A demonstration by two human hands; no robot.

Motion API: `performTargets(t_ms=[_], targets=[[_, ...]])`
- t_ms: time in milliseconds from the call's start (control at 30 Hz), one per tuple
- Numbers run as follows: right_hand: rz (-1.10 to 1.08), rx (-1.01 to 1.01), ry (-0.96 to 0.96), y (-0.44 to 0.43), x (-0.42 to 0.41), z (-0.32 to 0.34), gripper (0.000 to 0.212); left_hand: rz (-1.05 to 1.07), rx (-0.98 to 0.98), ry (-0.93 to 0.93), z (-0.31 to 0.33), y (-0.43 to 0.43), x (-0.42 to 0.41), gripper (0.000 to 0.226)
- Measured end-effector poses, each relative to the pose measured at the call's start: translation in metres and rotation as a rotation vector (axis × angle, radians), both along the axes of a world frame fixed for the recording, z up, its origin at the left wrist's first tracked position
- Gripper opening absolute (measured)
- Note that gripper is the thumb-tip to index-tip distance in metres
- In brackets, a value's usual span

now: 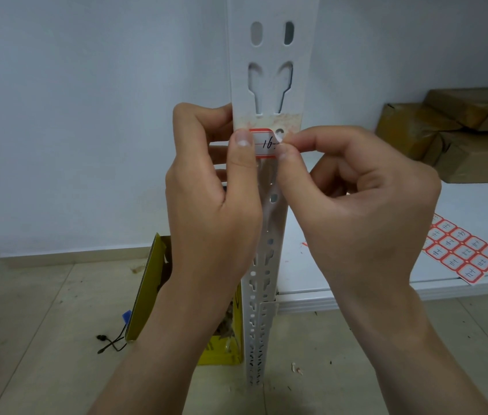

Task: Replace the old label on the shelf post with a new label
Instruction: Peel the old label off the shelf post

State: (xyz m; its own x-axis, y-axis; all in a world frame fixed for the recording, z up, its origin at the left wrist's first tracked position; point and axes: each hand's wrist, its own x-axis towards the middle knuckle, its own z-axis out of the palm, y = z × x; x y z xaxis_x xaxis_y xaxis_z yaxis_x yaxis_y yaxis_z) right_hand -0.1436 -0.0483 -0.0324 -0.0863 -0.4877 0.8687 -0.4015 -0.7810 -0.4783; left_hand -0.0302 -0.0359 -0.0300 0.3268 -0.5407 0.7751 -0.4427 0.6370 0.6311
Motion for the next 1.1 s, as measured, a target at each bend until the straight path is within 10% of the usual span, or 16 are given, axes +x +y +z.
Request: performTargets(t_ms=[1100], targets=[[0.003, -0.031, 0.034, 0.0031, -0.0001, -0.0004, 0.006, -0.041, 0.011, 0.039, -0.0003, 0.0001, 0.0027, 0.008]])
